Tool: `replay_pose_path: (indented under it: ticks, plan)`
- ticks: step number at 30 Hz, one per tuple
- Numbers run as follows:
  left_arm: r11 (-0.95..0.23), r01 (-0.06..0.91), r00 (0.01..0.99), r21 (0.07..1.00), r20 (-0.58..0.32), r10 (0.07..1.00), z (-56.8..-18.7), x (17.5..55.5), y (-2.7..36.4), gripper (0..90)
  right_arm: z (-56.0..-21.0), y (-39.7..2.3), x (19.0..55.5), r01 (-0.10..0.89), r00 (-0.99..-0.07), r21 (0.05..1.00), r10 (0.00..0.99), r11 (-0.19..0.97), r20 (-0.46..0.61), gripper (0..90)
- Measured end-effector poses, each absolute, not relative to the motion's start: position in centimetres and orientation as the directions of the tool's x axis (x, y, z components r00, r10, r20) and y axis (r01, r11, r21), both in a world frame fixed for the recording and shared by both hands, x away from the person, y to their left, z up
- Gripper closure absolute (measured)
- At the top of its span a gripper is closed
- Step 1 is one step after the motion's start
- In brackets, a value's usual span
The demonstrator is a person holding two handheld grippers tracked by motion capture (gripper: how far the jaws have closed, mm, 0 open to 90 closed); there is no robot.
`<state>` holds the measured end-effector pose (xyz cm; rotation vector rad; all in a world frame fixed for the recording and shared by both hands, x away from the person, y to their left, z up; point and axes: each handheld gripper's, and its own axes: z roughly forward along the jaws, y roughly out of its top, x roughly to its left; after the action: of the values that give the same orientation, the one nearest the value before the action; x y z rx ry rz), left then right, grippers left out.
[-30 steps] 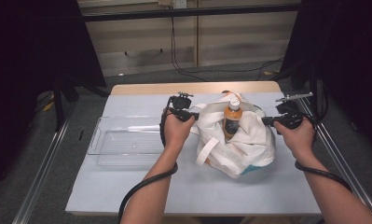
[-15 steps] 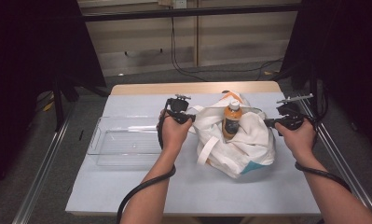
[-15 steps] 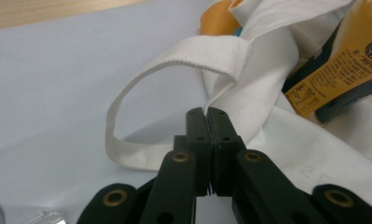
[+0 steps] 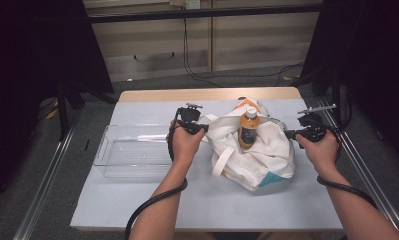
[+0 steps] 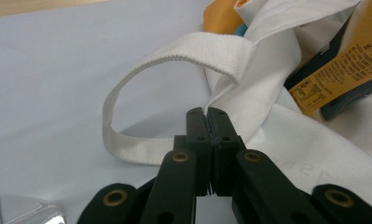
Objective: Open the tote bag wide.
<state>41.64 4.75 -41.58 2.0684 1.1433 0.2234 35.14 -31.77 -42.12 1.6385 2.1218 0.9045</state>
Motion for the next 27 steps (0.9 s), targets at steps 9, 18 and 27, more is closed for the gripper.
replay_pose_path:
  ticks: [9, 18, 27]
  plan:
    - [-0.325, 0.665, 0.58, 0.673, -0.192, 0.792, -41.9, 41.6, 4.6, 88.8, -42.8, -31.8, 35.2, 0.749, -0.296, 0.647, 0.947, 0.146, 0.128, 89.0]
    - [-0.333, 0.67, 0.583, 0.663, -0.193, 0.789, -42.6, 41.5, 4.5, 88.7, -43.4, -31.8, 35.0, 0.746, -0.293, 0.652, 0.947, 0.138, 0.135, 88.8]
    - [-0.337, 0.675, 0.581, 0.657, -0.191, 0.791, -42.9, 41.7, 4.3, 88.6, -44.0, -31.8, 35.2, 0.75, -0.295, 0.646, 0.946, 0.141, 0.136, 88.7]
